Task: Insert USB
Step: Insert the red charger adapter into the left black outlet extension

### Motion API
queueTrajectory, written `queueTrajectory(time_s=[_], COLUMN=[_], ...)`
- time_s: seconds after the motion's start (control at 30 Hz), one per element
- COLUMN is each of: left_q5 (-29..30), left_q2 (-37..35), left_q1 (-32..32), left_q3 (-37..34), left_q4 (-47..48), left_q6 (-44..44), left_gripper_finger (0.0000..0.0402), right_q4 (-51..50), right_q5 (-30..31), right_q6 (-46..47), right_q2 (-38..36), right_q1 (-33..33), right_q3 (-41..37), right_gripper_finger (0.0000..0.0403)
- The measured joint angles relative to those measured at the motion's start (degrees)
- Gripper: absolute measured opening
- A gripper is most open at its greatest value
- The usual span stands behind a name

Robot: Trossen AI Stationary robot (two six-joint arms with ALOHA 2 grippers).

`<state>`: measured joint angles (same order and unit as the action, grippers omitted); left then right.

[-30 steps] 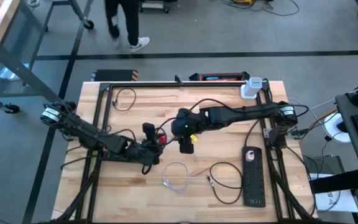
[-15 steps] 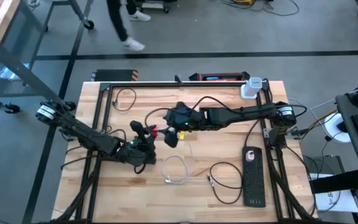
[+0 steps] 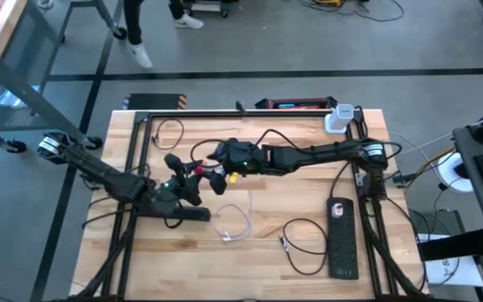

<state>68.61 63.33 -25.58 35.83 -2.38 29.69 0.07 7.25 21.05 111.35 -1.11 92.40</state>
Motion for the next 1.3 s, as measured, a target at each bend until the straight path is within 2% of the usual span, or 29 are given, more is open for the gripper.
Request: queueTrajectory(time_s=[0.17,0.33,0.67,0.83,1.07,1.3], left_q5=[-0.2,-0.7,-1.6,-1.6,-1.7,-2.9], left_q2=[0.3,0.7,1.3,1.4,1.4,0.6], left_q1=[0.1,1.3,3.0,2.9,3.0,2.9], left_q3=[0.0,0.7,0.9,0.9,0.9,0.9], left_q4=[-1.8,-2.5,-3.9,-4.7,-4.7,-3.9], left_q6=[3.3,4.4,4.8,4.5,4.2,-0.2], left_gripper_finger=[0.0134,0.0134,0.0135,0.0146,0.0139,0.0202], right_q4=[1.5,2.3,2.1,2.0,1.8,-1.0], right_q5=[-2.0,-3.1,-4.8,-7.1,-7.4,-7.6], right_q6=[2.5,3.9,2.9,1.6,1.1,-3.0], right_q2=[1.0,1.2,1.2,1.2,0.9,-0.3], right_q1=[-1.0,-1.2,-1.3,-1.6,-1.8,-1.7], right_q3=[0.0,0.0,0.0,0.0,0.0,0.0], right_gripper_finger=[0.0292,0.0255,0.0137,0.0136,0.0136,0.0136])
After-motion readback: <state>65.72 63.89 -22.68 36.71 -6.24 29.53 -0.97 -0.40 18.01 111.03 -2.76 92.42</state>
